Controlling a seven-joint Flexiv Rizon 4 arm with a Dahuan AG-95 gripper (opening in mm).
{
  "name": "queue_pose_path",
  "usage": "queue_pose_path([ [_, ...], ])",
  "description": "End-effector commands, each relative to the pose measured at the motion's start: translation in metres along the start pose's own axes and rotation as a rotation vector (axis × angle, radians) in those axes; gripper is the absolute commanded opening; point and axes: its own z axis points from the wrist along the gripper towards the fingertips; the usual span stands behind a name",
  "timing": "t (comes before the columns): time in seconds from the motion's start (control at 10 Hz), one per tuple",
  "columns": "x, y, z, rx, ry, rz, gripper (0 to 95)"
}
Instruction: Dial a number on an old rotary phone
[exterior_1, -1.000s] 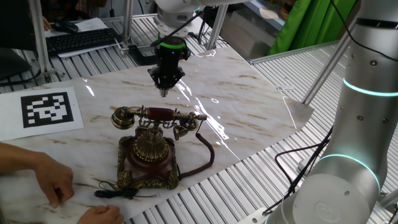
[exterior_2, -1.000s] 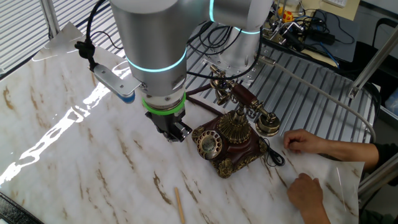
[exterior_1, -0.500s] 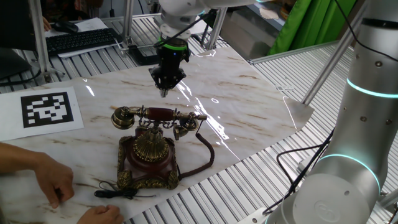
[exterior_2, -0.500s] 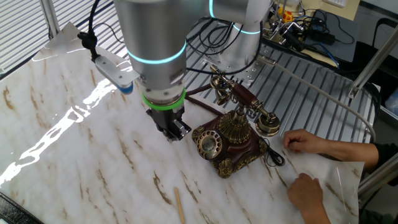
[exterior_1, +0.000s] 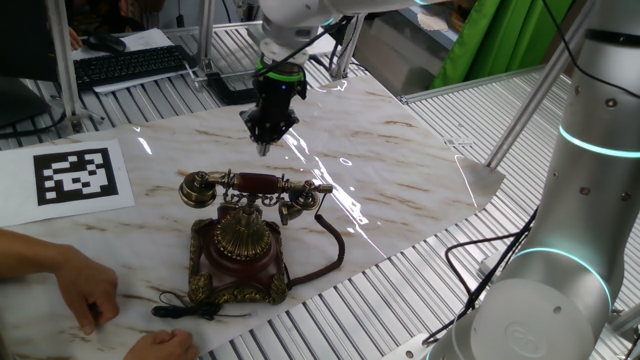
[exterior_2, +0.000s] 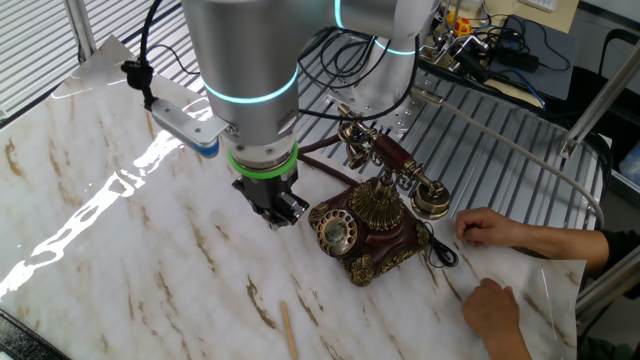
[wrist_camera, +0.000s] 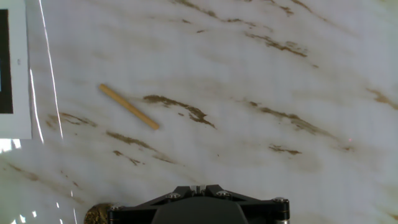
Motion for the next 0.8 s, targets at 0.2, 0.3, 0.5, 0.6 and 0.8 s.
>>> queue_pose_path([
  [0.2, 0.0008, -0.0004, -0.0001, -0.002, -0.006, -0.011, 0.0],
  [0.3, 0.0008, -0.0004, -0.0001, -0.002, -0.009, -0.016, 0.0],
  [0.5, 0.0008, -0.0004, -0.0001, 0.0, -0.01, -0.017, 0.0],
  [0.6, 0.0008, -0.0004, -0.0001, 0.0, -0.009, -0.015, 0.0],
  [0.8, -0.0004, 0.0028, 0.0037, 0.005, -0.009, -0.011, 0.0],
])
